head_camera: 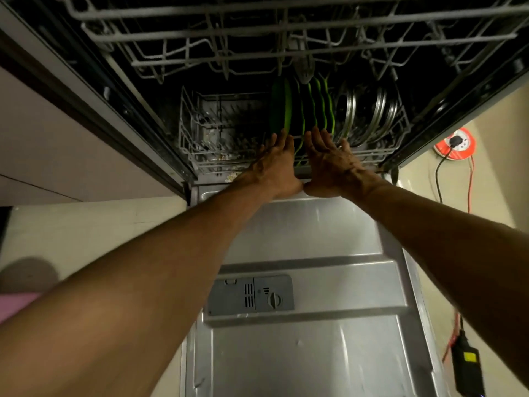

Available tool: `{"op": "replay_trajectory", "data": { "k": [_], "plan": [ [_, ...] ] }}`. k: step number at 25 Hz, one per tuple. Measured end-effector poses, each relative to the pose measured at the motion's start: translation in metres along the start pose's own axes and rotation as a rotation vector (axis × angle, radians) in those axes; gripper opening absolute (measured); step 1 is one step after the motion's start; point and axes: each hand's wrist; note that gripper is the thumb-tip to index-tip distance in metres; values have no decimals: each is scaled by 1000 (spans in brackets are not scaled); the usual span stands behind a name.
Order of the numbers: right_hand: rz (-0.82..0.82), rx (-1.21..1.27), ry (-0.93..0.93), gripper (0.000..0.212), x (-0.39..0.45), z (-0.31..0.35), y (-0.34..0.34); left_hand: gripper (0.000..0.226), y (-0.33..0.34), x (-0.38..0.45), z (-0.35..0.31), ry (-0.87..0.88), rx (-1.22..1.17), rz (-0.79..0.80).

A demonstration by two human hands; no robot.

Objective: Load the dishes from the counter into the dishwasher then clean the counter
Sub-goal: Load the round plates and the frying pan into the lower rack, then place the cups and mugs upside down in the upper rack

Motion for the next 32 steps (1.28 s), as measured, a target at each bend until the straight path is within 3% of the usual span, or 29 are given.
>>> {"op": "replay_trajectory", "data": {
  "k": [2, 3, 6, 10, 12, 13, 15, 17, 20, 26, 32],
  "plan": [
    [-4, 106, 21, 95, -7, 3, -3, 90, 5, -12, -5, 14, -107, -66],
    [-49, 195, 24, 79, -18, 4, -4, 83, 10, -27, -10, 37, -146, -131],
    [-480, 527, -57, 26, -77, 15, -8, 73, 14, -86, -25, 122, -187, -407],
    [-1076, 694, -255, 22, -123, 20, -75, 60, -51, -114, -48, 395, -32, -899],
    [-1199, 670, -218, 27, -116, 18, -121, 58, -94, -105, -50, 391, 104, -999],
    [-1156, 641, -200, 28, -110, 16, -141, 57, -112, -99, -47, 341, 171, -970],
    [-906, 477, -165, 30, -102, 12, -162, 44, -132, -92, -37, 253, 226, -861],
    [-740, 357, -150, 34, -95, 9, -161, 30, -138, -89, -33, 163, 144, -851],
    [-751, 404, -122, 33, -95, 7, -156, 52, -146, -88, -44, -8, 22, -861],
    [-669, 337, -109, 29, -131, 11, -135, 44, -121, -120, -54, -41, -7, -818],
    [-525, 433, -118, 29, -207, 9, -99, 44, -89, -193, -91, -102, -63, -742]
  ]
}}
Point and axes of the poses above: each hand's wrist, its own x-axis towards the middle knuckle, its own y-axis out of the palm, z = x × y, and after that the axes turned 9 degrees about y, right-handed
